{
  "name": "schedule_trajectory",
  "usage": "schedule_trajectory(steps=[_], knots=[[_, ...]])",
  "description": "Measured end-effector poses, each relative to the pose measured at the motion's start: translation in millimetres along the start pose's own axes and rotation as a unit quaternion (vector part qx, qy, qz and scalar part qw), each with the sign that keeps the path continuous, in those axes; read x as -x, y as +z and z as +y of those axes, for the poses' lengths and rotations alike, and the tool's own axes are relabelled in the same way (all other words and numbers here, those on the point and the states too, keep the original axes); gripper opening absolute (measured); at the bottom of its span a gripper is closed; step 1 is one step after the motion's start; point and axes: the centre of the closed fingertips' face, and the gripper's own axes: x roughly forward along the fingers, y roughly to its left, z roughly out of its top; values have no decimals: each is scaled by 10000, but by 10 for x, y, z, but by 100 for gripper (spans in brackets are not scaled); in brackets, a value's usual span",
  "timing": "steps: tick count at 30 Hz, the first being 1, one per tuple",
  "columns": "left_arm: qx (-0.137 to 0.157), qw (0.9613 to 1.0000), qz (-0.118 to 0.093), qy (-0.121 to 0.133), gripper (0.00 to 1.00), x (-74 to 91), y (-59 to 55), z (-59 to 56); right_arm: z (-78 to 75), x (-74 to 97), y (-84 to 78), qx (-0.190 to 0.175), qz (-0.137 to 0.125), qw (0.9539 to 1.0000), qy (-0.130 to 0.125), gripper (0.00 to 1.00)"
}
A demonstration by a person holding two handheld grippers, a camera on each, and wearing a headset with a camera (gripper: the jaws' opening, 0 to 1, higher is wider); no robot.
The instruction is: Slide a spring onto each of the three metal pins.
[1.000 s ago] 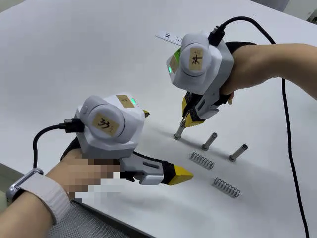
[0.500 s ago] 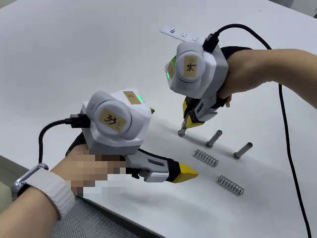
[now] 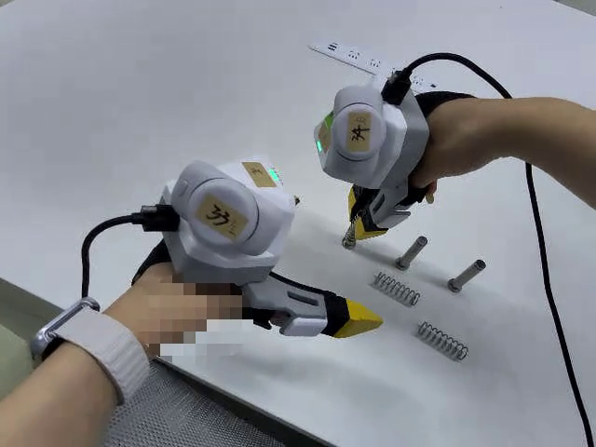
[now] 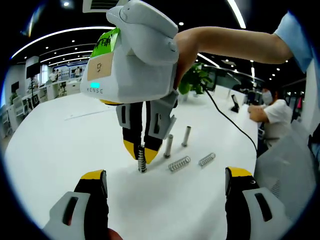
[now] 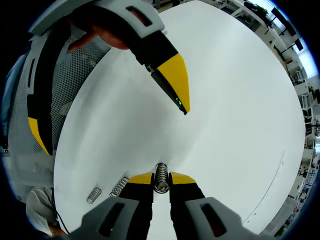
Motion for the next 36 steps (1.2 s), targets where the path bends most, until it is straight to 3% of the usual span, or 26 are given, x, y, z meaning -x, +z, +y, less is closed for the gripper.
schedule_trajectory(steps=[20,31,36], knots=[[-19,10000,36,-12,100,0,-10,-16,25,-53,-7,-189,-103,9998,-40,13],[14,10000,37,-6,100,-2,-11,-13,37,9,-6,-498,-422,9979,-55,31],[41,10000,9,-7,100,-4,-5,-13,44,61,-21,-683,-617,9956,-154,44]])
